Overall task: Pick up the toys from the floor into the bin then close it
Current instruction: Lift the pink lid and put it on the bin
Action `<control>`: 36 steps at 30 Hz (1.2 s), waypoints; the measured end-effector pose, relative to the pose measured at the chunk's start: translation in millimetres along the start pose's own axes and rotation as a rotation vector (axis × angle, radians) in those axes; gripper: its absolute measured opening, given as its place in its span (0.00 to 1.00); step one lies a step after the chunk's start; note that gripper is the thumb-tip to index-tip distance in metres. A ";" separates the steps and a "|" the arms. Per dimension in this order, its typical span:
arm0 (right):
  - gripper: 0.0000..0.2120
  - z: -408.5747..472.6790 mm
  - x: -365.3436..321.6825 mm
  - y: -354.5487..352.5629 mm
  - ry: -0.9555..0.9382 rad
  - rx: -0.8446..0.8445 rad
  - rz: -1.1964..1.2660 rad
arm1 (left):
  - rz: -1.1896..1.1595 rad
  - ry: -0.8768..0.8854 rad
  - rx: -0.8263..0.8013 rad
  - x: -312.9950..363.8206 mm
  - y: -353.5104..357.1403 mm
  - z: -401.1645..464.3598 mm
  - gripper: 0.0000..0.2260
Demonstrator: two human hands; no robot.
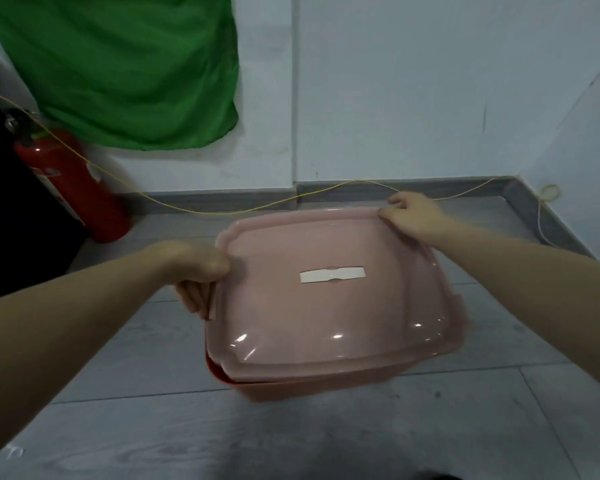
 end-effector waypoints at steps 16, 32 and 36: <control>0.27 -13.6 67.4 30.6 0.073 0.095 -0.063 | -0.184 -0.012 0.261 -15.8 15.4 6.1 0.22; 0.34 -19.6 75.8 22.1 0.338 -0.230 0.022 | -0.332 0.090 0.485 -19.7 37.9 6.6 0.22; 0.34 -19.4 70.0 19.5 0.277 -0.135 -0.042 | -0.314 0.060 0.570 -18.5 43.8 12.9 0.24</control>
Point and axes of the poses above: each hand's wrist, its own z-axis towards the middle knuckle, its own y-axis out of the palm, x = y × z, the point moved 1 cm from there along z, towards the middle knuckle, and after that the axes turned 11 degrees about y, right-handed, at the moved point
